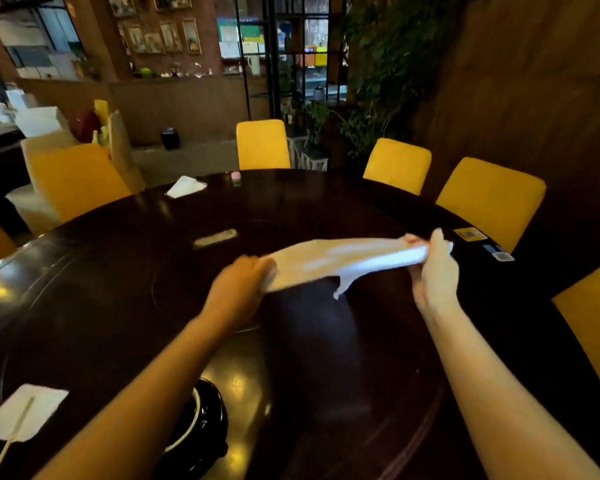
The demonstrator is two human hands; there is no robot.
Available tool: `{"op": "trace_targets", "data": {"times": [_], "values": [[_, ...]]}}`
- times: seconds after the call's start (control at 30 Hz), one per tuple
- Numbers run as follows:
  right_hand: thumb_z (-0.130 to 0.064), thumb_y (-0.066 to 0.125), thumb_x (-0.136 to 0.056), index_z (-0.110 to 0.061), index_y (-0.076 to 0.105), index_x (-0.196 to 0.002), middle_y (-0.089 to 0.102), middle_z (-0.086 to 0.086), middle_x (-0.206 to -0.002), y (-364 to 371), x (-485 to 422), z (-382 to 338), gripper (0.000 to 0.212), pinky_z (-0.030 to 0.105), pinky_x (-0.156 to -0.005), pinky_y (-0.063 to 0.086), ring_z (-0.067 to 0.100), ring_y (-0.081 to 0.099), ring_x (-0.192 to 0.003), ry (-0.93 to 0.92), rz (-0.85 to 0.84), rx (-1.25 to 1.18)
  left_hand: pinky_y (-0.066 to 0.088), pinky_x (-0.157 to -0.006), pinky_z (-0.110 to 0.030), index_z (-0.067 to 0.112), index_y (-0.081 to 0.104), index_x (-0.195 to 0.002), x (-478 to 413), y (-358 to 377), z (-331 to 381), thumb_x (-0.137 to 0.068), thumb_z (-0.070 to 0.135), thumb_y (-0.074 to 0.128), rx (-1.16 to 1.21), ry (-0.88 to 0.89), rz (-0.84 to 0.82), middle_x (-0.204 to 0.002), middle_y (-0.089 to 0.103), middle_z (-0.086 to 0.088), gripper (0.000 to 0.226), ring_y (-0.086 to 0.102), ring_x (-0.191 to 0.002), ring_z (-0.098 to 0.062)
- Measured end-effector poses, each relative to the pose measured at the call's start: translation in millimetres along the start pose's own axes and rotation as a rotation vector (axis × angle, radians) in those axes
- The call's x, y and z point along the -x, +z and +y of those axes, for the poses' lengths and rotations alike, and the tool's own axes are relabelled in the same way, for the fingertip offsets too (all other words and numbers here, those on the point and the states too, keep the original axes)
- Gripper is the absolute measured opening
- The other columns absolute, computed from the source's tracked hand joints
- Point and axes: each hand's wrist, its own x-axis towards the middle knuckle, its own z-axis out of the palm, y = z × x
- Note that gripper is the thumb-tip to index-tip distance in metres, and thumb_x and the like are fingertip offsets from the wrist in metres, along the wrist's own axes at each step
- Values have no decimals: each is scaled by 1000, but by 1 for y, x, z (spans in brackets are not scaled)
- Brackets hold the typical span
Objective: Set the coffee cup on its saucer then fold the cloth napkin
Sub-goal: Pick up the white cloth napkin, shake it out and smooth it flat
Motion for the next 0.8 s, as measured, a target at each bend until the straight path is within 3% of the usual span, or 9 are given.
{"op": "trace_targets", "data": {"times": [0.17, 0.23, 0.3, 0.4, 0.6, 0.7, 0.8], "values": [[-10, 54, -89, -9, 64, -77, 69, -4, -57, -77, 32, 60, 16, 28, -69, 49, 7, 66, -60, 176, 59, 50, 52, -73, -38, 25, 46, -101, 94, 86, 22, -88, 30, 36, -12, -50, -424, -101, 62, -5, 18, 63, -90, -29], [-4, 59, -84, -3, 68, -88, 68, 0, -64, -109, 47, 81, 10, 30, -70, 48, 14, 63, -67, 239, 76, 193, 46, -73, -38, 22, 43, -106, 128, 104, 36, -88, 25, 37, -37, -30, -596, -108, 60, -7, 19, 60, -96, -31], [-3, 63, -81, -9, 69, -84, 66, 8, -78, -140, 60, 100, 8, 37, -75, 47, 25, 61, -81, 265, 49, 434, 43, -74, -38, 15, 44, -109, 152, 111, 50, -92, 23, 39, -41, -15, -714, -112, 59, -9, 19, 58, -100, -31], [-6, 63, -82, -20, 65, -85, 65, 8, -95, -173, 77, 111, 14, 39, -83, 46, 27, 60, -96, 245, -70, 860, 43, -79, -37, 13, 47, -108, 167, 110, 60, -96, 28, 36, -13, -56, -733, -114, 58, -8, 22, 56, -105, -28], [14, 51, -74, -16, 63, -88, 59, 0, -99, -192, 88, 101, 36, 17, -81, 34, 16, 55, -98, 118, -380, 1207, 43, -85, -36, 12, 48, -111, 179, 86, 61, -92, 18, 41, -44, -33, -887, -120, 55, -8, 21, 52, -111, -26], [16, 49, -73, -8, 67, -94, 56, 0, -102, -194, 87, 102, 36, 19, -82, 33, 21, 56, -101, 46, -388, 1330, 44, -85, -36, 11, 50, -111, 189, 77, 66, -90, 11, 43, -57, 1, -991, -120, 54, -9, 22, 52, -110, -27], [15, 44, -76, -9, 66, -94, 54, -1, -103, -189, 89, 103, 37, 24, -83, 36, 21, 55, -104, 65, -281, 1285, 43, -85, -38, 11, 50, -112, 194, 69, 72, -91, 13, 44, -87, 1, -1054, -117, 57, -13, 22, 55, -106, -32]]}}
